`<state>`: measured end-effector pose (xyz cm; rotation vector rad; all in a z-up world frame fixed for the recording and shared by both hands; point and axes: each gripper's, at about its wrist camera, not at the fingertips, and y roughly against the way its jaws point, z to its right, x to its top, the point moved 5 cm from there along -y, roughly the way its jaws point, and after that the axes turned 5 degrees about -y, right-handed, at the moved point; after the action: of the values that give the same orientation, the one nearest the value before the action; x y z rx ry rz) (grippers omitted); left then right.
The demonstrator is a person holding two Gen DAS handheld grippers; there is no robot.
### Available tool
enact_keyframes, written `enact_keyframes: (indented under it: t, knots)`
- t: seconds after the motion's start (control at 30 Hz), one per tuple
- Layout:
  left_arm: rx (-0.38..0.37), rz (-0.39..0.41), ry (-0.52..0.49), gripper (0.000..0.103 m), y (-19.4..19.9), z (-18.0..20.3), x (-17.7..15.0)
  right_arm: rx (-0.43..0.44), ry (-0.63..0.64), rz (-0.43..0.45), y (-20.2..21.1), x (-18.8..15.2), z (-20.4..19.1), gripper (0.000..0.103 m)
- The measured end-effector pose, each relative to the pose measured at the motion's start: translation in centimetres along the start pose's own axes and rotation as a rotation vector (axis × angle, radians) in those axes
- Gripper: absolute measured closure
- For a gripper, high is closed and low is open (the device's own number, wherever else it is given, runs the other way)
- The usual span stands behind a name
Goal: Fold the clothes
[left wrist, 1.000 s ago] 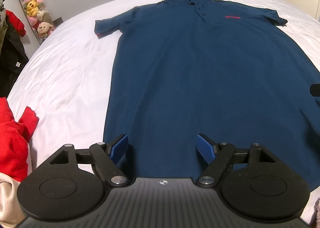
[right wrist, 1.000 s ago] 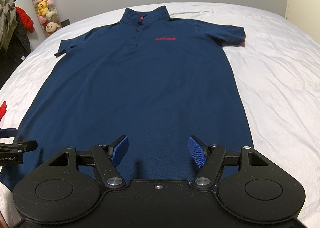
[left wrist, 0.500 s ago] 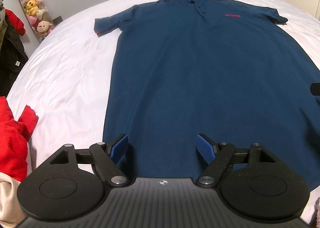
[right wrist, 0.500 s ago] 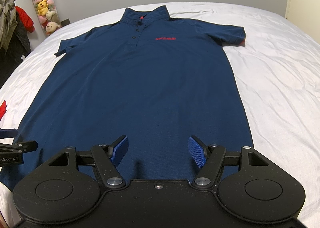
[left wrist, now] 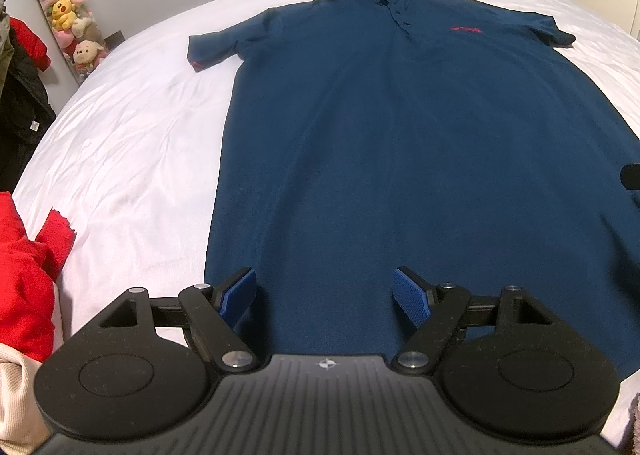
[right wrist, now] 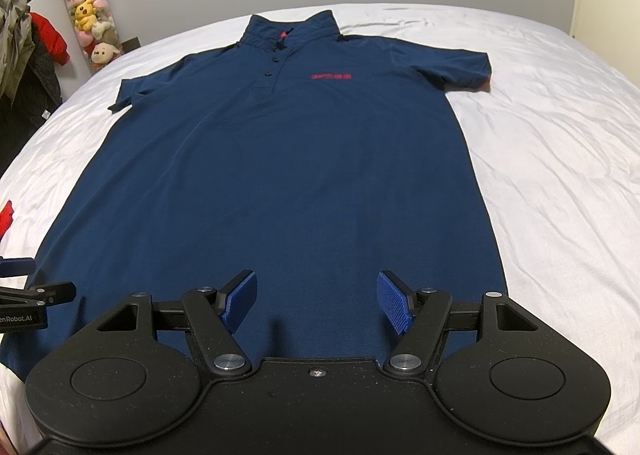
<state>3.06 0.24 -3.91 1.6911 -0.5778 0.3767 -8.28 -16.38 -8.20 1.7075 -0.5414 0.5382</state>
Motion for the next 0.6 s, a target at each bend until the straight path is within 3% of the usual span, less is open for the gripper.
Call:
enact_keyframes:
  t: [0.6]
  knots:
    - [0.039,-0.021,-0.019,0.029,0.1,-0.5,0.5,0.02,-0.077,-0.04,-0.2,0.5,1.1,0.038]
